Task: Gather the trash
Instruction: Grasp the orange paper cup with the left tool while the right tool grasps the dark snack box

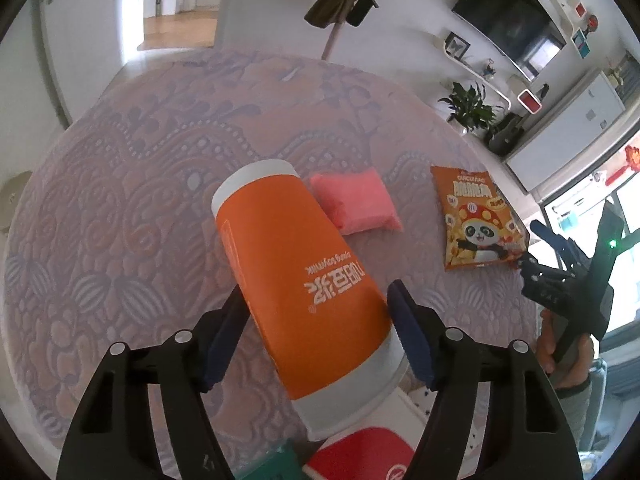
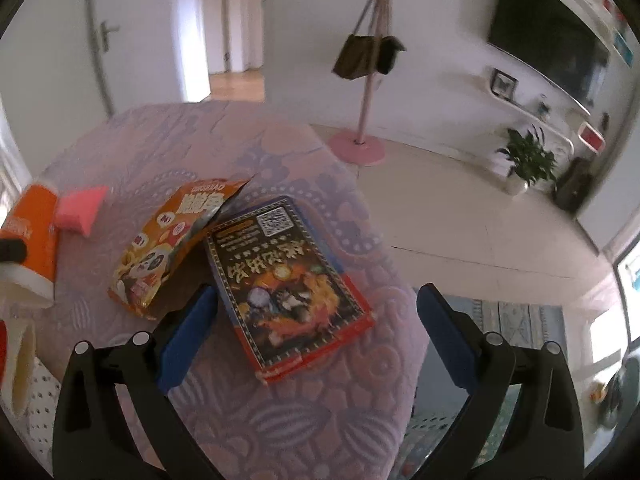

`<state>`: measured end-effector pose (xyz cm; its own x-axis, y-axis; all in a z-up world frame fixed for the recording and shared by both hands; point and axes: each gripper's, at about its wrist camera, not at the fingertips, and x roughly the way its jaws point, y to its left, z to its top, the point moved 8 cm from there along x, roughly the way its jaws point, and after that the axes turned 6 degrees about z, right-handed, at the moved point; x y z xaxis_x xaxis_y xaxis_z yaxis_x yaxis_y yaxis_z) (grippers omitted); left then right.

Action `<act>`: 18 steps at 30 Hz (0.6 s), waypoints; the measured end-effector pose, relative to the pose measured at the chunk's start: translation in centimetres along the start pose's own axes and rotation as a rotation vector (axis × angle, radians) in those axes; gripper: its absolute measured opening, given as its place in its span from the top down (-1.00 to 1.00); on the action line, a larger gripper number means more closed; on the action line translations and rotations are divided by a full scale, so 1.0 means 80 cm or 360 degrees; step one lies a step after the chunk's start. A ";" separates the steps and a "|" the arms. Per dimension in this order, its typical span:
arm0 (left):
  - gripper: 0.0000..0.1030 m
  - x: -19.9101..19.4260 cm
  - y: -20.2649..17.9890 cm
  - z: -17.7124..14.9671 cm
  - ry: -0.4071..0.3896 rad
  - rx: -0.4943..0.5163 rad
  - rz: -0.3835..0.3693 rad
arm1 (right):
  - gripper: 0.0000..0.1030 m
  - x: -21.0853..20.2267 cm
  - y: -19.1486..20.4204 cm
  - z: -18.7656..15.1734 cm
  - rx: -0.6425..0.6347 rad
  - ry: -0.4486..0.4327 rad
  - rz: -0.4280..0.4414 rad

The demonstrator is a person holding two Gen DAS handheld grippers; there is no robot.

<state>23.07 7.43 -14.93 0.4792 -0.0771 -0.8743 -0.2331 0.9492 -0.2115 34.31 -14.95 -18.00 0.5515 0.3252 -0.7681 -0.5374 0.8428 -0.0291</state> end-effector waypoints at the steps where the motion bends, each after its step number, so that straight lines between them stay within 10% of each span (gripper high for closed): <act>1: -0.31 0.000 -0.002 0.001 -0.0013 0.0011 0.0013 | -0.83 0.001 0.005 0.000 -0.0023 0.0015 0.0014; 5: -0.19 0.000 -0.007 0.002 -0.0030 0.0028 0.0009 | -0.31 -0.004 0.026 -0.005 -0.0099 0.0008 0.0026; 18: 0.14 -0.082 -0.055 -0.019 -0.0332 0.0189 -0.0179 | -0.21 -0.091 0.026 -0.028 0.0128 -0.0202 0.0039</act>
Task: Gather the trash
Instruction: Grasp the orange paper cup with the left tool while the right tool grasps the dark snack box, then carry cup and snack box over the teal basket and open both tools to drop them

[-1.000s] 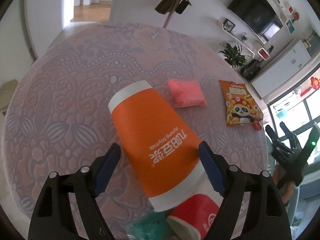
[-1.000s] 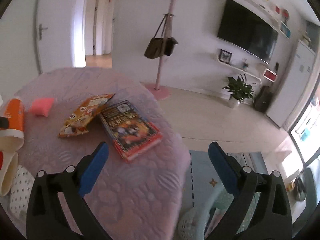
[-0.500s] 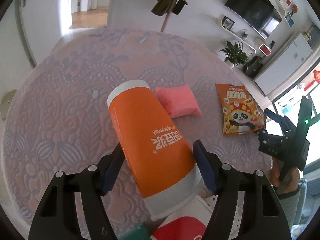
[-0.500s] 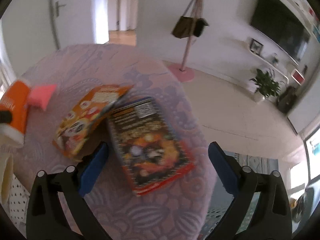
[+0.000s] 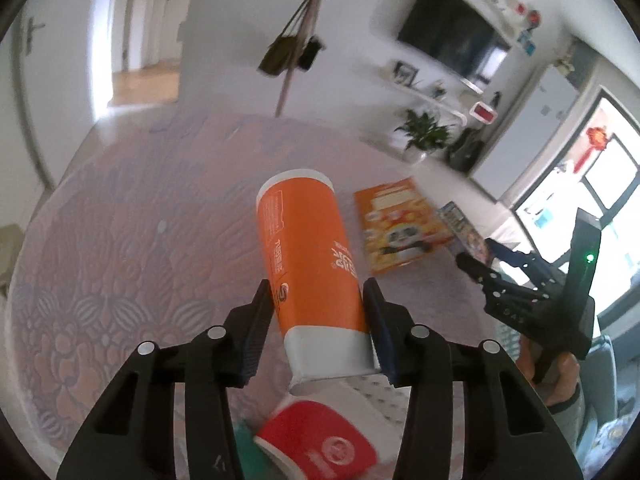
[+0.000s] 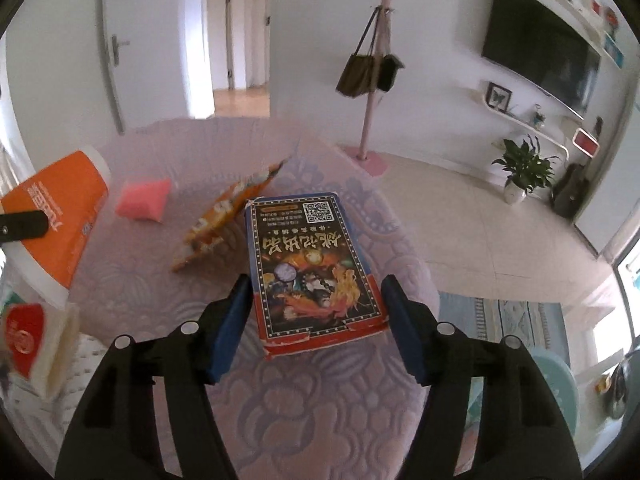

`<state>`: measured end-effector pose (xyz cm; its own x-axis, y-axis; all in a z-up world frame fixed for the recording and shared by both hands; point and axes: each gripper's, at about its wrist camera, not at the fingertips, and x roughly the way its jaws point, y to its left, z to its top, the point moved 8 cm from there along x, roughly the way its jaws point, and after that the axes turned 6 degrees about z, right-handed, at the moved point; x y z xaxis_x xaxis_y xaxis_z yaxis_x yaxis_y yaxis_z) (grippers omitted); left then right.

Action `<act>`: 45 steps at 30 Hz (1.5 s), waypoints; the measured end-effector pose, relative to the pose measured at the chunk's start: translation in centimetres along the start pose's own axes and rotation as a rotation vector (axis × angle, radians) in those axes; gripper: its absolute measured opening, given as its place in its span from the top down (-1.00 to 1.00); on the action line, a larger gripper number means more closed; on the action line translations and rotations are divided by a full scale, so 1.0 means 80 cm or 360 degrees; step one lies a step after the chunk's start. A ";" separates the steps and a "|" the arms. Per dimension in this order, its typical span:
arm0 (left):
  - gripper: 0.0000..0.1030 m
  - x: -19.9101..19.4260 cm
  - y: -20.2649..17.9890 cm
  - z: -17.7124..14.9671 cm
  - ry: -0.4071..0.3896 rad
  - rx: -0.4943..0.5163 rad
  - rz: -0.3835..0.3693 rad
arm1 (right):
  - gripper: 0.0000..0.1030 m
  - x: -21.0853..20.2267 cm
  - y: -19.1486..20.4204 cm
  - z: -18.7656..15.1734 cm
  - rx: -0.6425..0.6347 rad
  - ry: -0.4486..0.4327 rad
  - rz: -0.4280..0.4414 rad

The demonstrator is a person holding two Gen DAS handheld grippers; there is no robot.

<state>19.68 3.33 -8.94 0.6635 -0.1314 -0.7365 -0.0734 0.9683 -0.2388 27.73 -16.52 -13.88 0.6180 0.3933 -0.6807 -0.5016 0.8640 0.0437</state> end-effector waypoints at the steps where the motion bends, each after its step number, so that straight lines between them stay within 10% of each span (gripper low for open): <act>1: 0.14 -0.006 -0.006 0.001 -0.0021 0.0016 -0.0010 | -0.20 -0.012 -0.001 0.002 0.0020 -0.0031 0.0006; 20: 0.14 -0.048 -0.221 0.021 -0.0228 0.0348 -0.0396 | -0.21 -0.210 -0.128 -0.038 0.0469 -0.0427 -0.0238; 33: 0.12 0.051 -0.377 -0.044 0.0011 0.0569 -0.0659 | -0.21 -0.198 -0.240 -0.165 0.0940 -0.0231 -0.0465; 45: 0.08 0.144 -0.423 -0.100 0.0238 0.0687 -0.0683 | -0.22 -0.171 -0.293 -0.271 0.1257 -0.0017 -0.0564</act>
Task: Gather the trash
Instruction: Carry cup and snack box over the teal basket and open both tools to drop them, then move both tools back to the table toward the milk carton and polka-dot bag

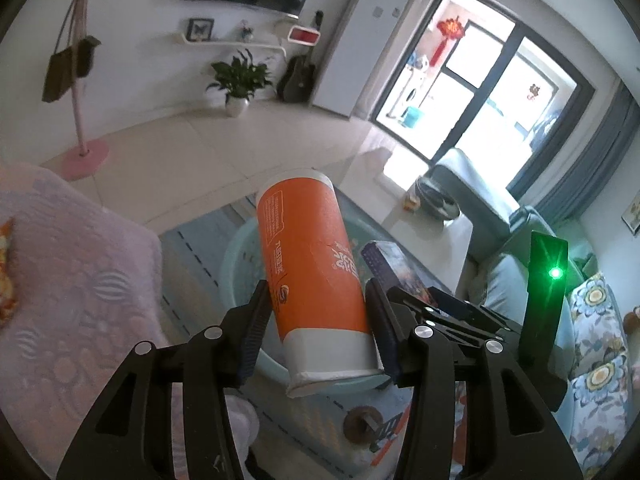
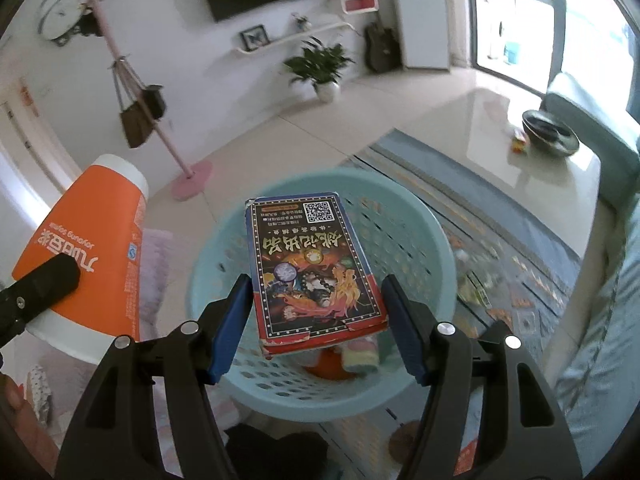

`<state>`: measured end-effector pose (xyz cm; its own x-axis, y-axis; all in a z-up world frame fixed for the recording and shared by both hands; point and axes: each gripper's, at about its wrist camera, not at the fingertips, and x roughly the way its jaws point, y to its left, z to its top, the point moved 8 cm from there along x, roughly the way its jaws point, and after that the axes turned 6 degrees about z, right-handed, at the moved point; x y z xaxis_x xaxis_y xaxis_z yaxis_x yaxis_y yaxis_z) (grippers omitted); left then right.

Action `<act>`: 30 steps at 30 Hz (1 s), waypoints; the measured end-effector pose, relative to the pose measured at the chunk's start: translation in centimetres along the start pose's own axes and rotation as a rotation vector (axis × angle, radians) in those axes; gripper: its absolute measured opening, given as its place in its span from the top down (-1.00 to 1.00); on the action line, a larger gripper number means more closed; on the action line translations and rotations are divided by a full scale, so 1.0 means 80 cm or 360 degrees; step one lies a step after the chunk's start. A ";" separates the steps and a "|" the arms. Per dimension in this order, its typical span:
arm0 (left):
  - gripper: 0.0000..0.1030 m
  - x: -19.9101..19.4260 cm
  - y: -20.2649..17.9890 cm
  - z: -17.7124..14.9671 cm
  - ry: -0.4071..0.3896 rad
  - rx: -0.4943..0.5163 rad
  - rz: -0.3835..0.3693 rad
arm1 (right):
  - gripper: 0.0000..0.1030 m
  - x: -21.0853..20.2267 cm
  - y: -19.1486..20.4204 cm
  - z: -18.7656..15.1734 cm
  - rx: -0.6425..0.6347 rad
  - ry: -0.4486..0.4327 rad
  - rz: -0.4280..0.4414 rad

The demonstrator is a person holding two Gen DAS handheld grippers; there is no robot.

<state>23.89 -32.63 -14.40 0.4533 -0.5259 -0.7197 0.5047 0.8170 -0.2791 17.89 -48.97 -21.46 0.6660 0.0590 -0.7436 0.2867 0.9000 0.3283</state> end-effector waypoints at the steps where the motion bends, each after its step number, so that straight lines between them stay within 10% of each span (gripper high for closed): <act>1: 0.06 0.004 -0.002 -0.001 0.0011 0.0002 0.0000 | -0.22 0.004 -0.005 -0.003 0.0016 0.0015 -0.0006; 13: -0.32 0.000 0.016 -0.018 0.0022 -0.0058 -0.0001 | -0.25 0.004 -0.002 -0.013 0.0035 0.0043 0.0010; 30: -0.44 -0.150 0.055 -0.037 -0.0276 -0.0088 -0.0022 | -0.32 -0.066 0.125 -0.014 -0.0230 -0.0116 0.0116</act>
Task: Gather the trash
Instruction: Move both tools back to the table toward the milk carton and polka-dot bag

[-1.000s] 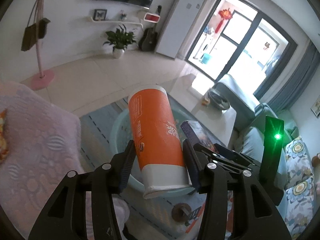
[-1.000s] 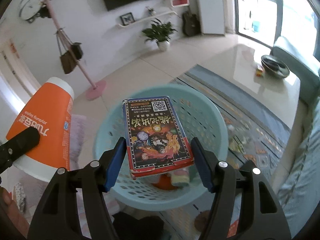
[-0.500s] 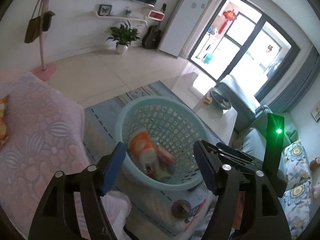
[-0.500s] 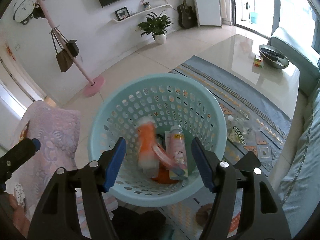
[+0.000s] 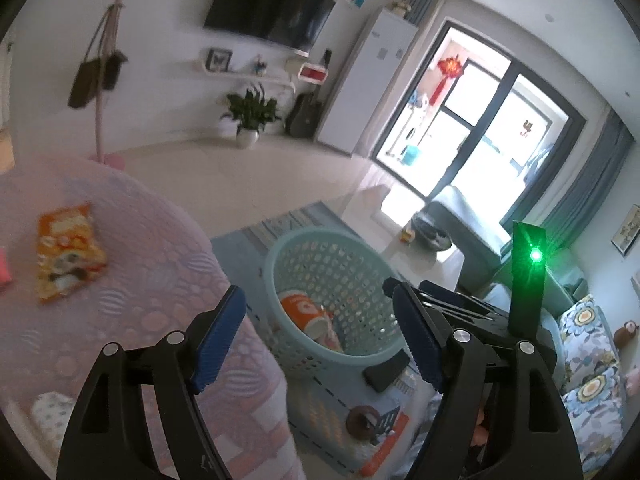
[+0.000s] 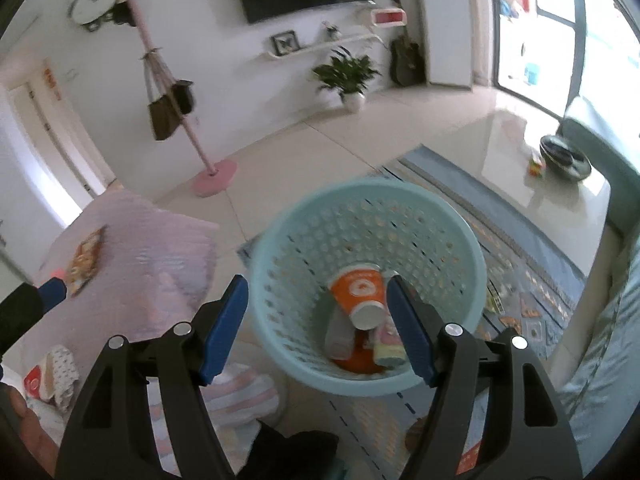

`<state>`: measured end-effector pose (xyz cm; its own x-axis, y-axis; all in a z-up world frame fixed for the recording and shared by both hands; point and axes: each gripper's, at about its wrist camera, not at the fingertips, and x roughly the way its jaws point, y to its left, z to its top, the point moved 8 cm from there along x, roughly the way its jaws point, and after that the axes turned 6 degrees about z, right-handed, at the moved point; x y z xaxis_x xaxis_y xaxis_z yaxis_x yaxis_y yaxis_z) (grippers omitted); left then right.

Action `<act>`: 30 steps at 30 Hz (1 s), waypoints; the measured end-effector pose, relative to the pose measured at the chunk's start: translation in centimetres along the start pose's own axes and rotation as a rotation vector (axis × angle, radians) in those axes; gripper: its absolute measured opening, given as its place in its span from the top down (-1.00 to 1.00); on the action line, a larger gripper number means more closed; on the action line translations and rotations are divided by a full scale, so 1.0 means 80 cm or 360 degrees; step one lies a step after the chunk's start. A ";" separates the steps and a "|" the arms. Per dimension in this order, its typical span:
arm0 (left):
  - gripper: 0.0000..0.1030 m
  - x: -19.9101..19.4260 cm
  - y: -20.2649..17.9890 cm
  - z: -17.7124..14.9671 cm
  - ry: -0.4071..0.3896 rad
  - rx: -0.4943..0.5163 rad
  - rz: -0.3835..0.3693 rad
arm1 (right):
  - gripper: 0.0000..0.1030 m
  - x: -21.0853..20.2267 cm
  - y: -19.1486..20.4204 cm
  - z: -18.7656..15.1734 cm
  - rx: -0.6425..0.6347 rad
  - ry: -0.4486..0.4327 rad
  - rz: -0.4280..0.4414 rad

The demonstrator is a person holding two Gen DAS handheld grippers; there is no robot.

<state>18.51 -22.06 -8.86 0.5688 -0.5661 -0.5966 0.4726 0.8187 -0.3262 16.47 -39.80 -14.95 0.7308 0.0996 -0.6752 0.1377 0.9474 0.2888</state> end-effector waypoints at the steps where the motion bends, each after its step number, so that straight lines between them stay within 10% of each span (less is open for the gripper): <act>1: -0.45 -0.012 0.001 0.001 -0.0023 0.0003 -0.0004 | -0.32 -0.006 0.011 0.002 -0.0030 -0.0022 0.0010; 18: -0.56 -0.238 0.127 -0.027 -0.0361 -0.0103 0.0308 | -0.46 -0.049 0.211 -0.027 -0.0432 -0.0143 0.0273; 30: -0.56 -0.314 0.258 -0.087 -0.0269 -0.0275 0.0655 | -0.46 -0.019 0.285 -0.079 -0.0583 -0.0041 0.0407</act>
<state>9.28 9.71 -5.68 0.7938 -0.1873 -0.5787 0.0743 0.9741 -0.2134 14.29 -16.44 -11.60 0.7274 0.3415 -0.5951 -0.2923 0.9389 0.1816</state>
